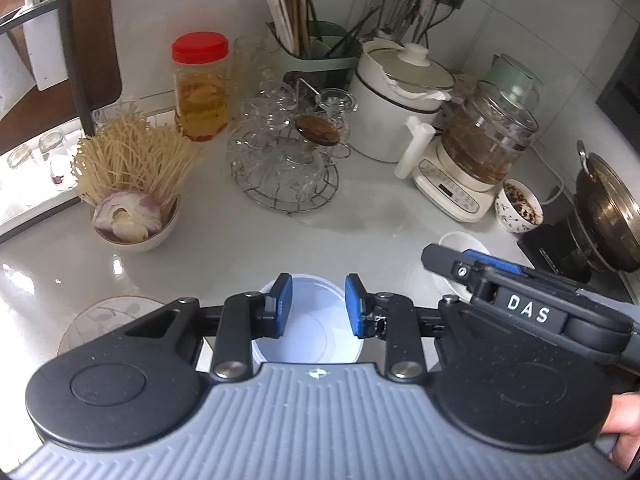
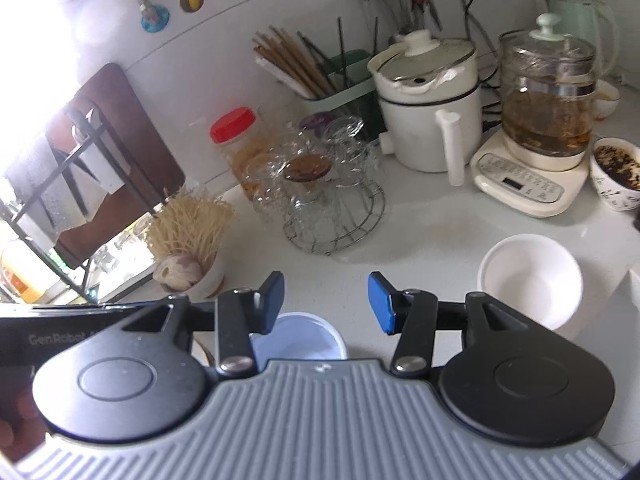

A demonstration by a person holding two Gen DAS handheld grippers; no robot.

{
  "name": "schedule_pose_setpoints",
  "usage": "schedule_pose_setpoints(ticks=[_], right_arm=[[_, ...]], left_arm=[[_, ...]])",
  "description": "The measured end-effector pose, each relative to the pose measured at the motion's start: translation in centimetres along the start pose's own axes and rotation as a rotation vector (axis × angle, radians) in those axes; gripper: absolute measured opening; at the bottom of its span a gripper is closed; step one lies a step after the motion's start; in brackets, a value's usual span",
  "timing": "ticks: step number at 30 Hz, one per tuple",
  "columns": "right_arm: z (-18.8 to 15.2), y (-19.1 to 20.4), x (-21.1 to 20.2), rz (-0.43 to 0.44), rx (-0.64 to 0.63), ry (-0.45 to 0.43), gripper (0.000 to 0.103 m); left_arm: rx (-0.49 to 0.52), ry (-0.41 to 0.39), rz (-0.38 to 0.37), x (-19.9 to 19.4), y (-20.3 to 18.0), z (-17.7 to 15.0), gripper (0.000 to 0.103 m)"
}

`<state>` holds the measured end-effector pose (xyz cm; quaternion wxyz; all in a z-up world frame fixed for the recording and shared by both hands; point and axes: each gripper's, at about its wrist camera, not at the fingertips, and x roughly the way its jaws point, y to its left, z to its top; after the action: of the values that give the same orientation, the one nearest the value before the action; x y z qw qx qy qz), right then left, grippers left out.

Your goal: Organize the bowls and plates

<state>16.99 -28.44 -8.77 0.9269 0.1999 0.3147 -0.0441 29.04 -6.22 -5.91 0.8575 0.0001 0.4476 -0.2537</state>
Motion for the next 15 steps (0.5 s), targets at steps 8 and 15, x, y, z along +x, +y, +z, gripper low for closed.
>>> schedule_pose_setpoints(ticks=[8,15], right_arm=[[-1.2,-0.9,-1.8,-0.082,0.053,-0.045,0.05],[-0.7,-2.1,-3.0,-0.15,0.027,-0.114,0.05]], left_arm=[[0.051,0.031,-0.025,0.2,-0.6,-0.6,0.033],[0.078,0.012,-0.063,1.0,-2.0,0.4,0.033]])
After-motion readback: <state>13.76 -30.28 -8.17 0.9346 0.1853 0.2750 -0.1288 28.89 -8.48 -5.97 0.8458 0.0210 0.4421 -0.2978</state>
